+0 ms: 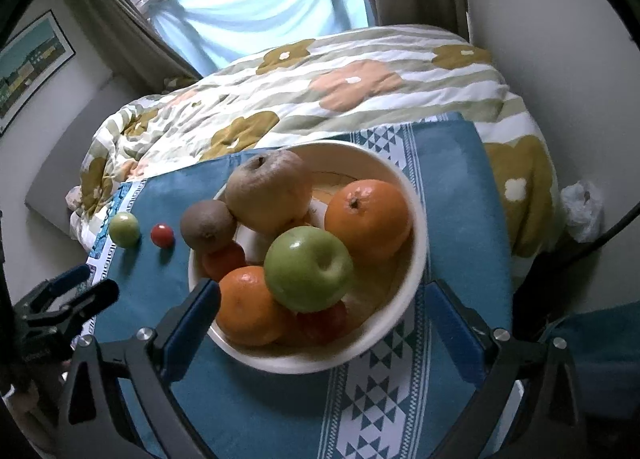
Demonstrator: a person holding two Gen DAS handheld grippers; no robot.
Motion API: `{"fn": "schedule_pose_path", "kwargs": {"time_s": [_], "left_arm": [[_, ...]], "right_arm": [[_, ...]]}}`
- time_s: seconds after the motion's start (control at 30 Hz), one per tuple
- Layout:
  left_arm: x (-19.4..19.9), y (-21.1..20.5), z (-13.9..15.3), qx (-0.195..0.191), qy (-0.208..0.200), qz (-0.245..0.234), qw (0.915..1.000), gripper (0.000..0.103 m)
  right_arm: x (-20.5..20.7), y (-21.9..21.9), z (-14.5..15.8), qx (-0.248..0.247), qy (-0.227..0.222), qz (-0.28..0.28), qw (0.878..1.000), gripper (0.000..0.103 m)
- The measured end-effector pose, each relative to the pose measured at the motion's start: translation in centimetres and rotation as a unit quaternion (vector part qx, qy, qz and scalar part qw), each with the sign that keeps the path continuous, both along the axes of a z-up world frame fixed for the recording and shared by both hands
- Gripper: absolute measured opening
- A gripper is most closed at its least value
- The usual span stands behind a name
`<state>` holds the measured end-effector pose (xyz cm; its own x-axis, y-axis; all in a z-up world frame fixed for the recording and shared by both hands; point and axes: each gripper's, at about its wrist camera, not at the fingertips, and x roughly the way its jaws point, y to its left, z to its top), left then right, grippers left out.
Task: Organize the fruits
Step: 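Move both tools back over the last fruits on the cloth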
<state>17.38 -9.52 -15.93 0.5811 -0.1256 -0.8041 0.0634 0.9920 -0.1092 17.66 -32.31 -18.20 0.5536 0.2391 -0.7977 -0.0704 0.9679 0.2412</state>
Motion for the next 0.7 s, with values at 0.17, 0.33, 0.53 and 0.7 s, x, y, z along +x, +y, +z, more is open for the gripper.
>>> {"fn": "schedule_pose_path", "kwargs": {"time_s": [0.17, 0.33, 0.53, 0.7], "left_arm": [[-1.1, 0.7, 1.9, 0.002, -0.019, 0.009, 0.9998, 0.103], [-2.4, 2.1, 4.0, 0.009, -0.037, 0.025, 0.9989, 0.103], [-4.1, 4.7, 5.7, 0.021, -0.05, 0.058, 0.9968, 0.103], [-4.7, 7.0, 6.8, 0.032, -0.054, 0.067, 0.9958, 0.103]], "right_arm": [[-0.3, -0.1, 1.5, 0.014, -0.003, 0.009, 1.0, 0.102], [-1.1, 0.8, 3.5, 0.009, -0.007, 0.033, 0.999, 0.102], [-2.0, 2.7, 5.0, -0.01, -0.02, 0.063, 0.998, 0.102], [-2.4, 4.7, 6.4, -0.024, -0.031, 0.073, 0.997, 0.102]]}}
